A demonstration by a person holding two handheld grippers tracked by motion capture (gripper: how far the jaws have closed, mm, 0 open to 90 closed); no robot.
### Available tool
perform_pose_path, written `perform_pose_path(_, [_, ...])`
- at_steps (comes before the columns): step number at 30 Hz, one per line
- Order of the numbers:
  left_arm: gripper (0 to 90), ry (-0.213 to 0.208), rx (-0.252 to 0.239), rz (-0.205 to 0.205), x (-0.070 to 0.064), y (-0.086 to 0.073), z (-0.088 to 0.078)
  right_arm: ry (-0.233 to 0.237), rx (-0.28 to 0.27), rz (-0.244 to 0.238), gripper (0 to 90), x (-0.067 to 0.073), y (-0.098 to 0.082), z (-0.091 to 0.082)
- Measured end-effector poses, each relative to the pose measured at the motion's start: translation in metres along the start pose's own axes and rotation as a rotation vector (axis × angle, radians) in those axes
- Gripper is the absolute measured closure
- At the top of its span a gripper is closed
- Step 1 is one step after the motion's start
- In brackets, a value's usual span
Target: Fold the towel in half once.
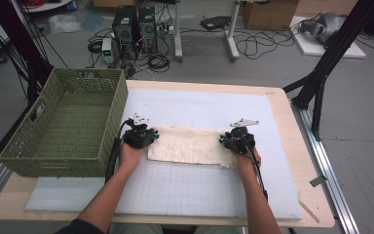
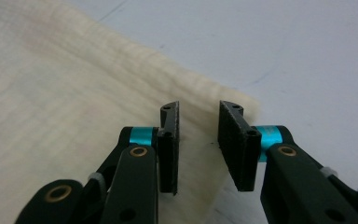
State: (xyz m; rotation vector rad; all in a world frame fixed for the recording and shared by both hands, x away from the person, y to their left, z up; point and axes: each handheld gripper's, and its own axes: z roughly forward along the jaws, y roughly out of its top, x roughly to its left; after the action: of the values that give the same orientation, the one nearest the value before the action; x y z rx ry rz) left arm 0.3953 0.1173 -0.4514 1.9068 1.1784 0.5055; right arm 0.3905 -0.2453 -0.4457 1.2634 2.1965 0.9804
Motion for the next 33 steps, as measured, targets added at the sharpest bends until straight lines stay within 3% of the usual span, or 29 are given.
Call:
perform_pose_path(2, [74.7, 0.002, -0.001, -0.002, 0.0, 0.0, 0.0, -0.048, 0.018, 0.012, 63.9, -0.004, -0.001, -0.003])
perform_pose_path(4, [74.8, 0.002, -0.001, -0.003, 0.0, 0.0, 0.0, -0.028, 0.012, 0.065, 63.6, -0.01, -0.004, -0.004])
perform_pose_path(8, [73.6, 0.005, 0.004, -0.011, 0.001, 0.0, -0.001, -0.026, -0.011, 0.037, 60.4, -0.006, -0.004, -0.013])
perform_pose_path(9, [69.8, 0.016, 0.013, -0.016, 0.002, -0.001, -0.001, 0.004, -0.032, 0.041, 56.2, -0.006, -0.003, -0.017])
perform_pose_path(12, [62.7, -0.018, -0.016, -0.082, 0.007, -0.003, -0.007, 0.057, -0.065, 0.048, 50.3, -0.005, -0.004, -0.029])
perform_pose_path(17, [44.7, -0.11, -0.126, -0.073, 0.008, -0.005, -0.024, 0.085, -0.105, 0.021, 37.2, -0.004, -0.015, -0.052])
perform_pose_path(21, [26.9, -0.153, -0.133, -0.072, -0.002, -0.004, -0.03, 0.09, -0.114, 0.073, 29.3, -0.011, -0.031, -0.064])
perform_pose_path(23, [20.4, -0.187, -0.149, -0.073, -0.004, -0.003, -0.034, 0.085, -0.125, 0.069, 25.9, -0.012, -0.036, -0.068])
perform_pose_path(27, [19.5, -0.255, -0.202, -0.072, -0.005, -0.003, -0.047, 0.091, -0.134, 0.053, 18.2, -0.013, -0.043, -0.079])
perform_pose_path(30, [19.6, -0.273, -0.233, -0.061, -0.006, -0.003, -0.055, 0.09, -0.164, 0.033, 12.8, -0.013, -0.047, -0.087])
perform_pose_path(33, [22.7, -0.279, -0.252, -0.022, -0.008, -0.004, -0.06, 0.09, -0.162, 0.02, 12.5, -0.012, -0.052, -0.092])
